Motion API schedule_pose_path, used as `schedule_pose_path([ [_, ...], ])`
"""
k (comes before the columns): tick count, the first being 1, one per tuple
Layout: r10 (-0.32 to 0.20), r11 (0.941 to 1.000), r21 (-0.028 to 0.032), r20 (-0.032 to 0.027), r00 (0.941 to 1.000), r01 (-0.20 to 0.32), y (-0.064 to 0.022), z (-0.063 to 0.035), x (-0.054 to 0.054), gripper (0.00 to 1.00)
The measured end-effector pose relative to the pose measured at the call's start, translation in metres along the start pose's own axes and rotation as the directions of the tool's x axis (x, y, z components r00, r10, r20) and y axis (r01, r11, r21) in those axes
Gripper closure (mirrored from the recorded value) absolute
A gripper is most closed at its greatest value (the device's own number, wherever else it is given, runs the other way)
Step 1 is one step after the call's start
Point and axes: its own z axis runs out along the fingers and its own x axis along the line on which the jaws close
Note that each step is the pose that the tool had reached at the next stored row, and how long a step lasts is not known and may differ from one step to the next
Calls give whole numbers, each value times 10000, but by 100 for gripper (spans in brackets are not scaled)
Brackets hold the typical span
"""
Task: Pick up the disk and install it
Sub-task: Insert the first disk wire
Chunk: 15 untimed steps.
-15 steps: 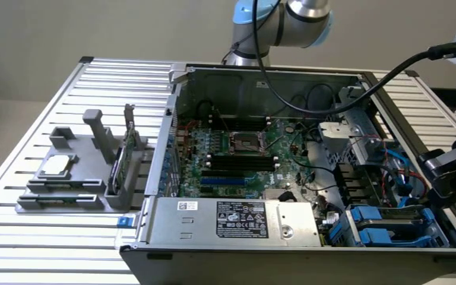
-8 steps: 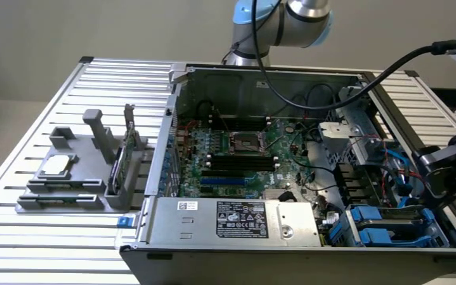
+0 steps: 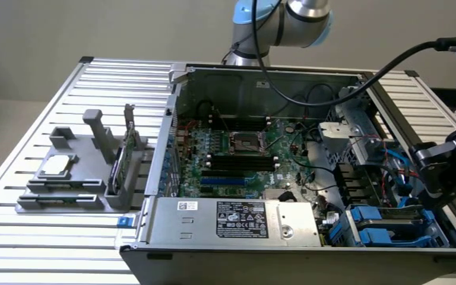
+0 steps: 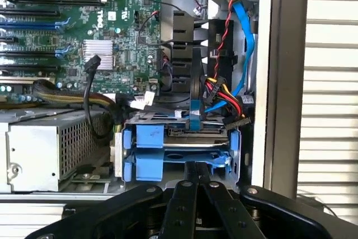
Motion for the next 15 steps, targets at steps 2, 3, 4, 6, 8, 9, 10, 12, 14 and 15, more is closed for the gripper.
schedule_pose_path([
  [2,318,9995,9,-16,9995,-318,0,2,0,89],
  [3,477,9989,14,-23,9989,-477,0,3,0,89],
  [4,636,9980,20,-31,9980,-636,0,4,0,89],
  [6,962,9954,32,-50,9953,-962,0,6,0,89],
  [8,1273,9919,44,-70,9918,-1272,0,8,0,89],
  [9,1428,9897,50,-79,9897,-1428,0,9,0,89],
  [10,1598,9871,57,-88,9871,-1597,0,10,0,89],
  [12,1907,9816,70,-103,9816,-1907,0,14,0,89],
  [14,2218,9751,84,-116,9750,-2218,0,18,1,89],
  [15,2372,9714,90,-122,9714,-2371,0,21,0,89],
])
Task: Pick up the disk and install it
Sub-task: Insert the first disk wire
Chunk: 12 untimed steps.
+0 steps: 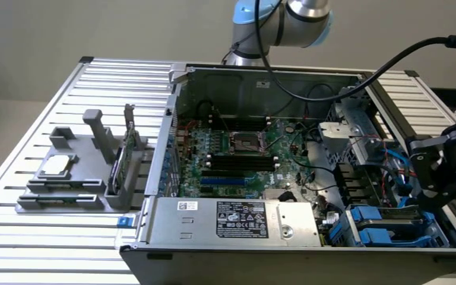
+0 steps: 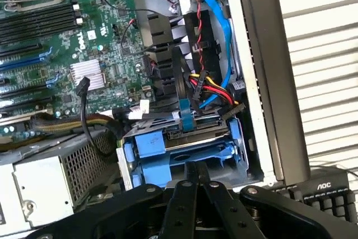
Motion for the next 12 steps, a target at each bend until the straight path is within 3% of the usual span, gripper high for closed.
schedule_pose_path([
  [6,931,9957,25,-29,9957,-931,0,22,0,89],
  [12,1822,9833,47,-41,9833,-1821,-1,41,0,89],
])
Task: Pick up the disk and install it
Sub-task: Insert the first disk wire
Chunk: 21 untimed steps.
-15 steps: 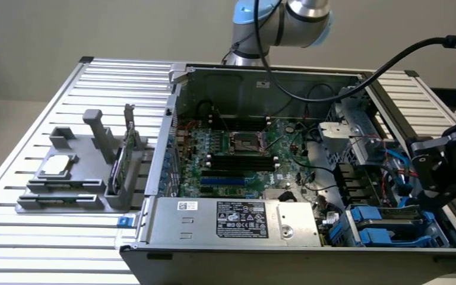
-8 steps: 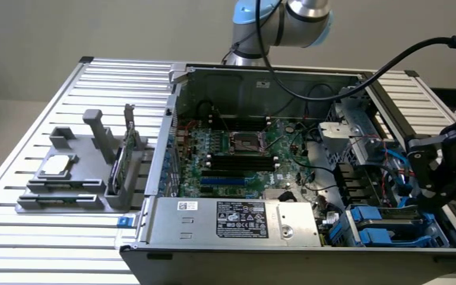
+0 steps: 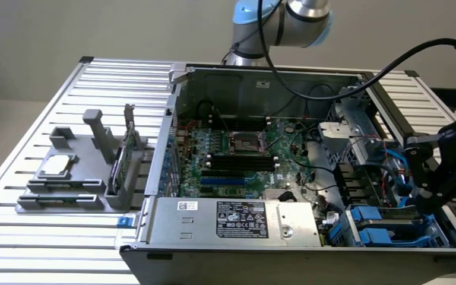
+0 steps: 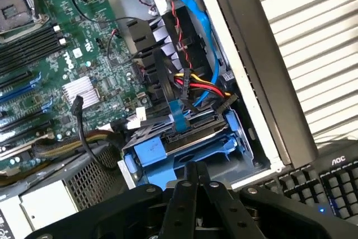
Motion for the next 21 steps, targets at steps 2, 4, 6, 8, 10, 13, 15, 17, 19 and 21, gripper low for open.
schedule_pose_path([
  [2,264,9997,2,1,9997,-264,0,6,0,89],
  [4,526,9986,4,3,9986,-526,0,12,0,89],
  [6,770,9970,5,5,9970,-770,0,19,0,89],
  [8,1019,9948,5,9,9948,-1019,0,25,0,89],
  [10,1259,9920,6,12,9920,-1259,0,31,0,89],
  [13,1615,9869,7,16,9869,-1615,0,40,0,89],
  [15,1825,9832,8,19,9832,-1825,-1,45,0,89],
  [17,2015,9795,6,21,9795,-2015,0,51,0,89],
  [19,2204,9754,7,23,9754,-2204,0,55,-1,89],
  [21,2404,9707,5,24,9707,-2404,0,61,-1,89],
])
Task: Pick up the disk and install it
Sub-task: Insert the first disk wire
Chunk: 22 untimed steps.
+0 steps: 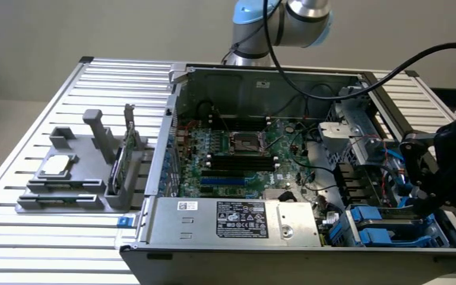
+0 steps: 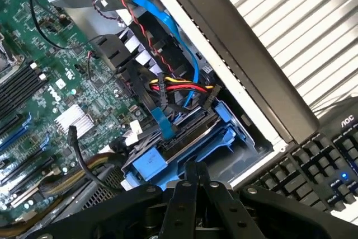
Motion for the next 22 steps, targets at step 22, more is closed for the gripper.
schedule_pose_path([
  [22,1376,9852,-904,-867,9867,-1453,27,28,-33,89],
])
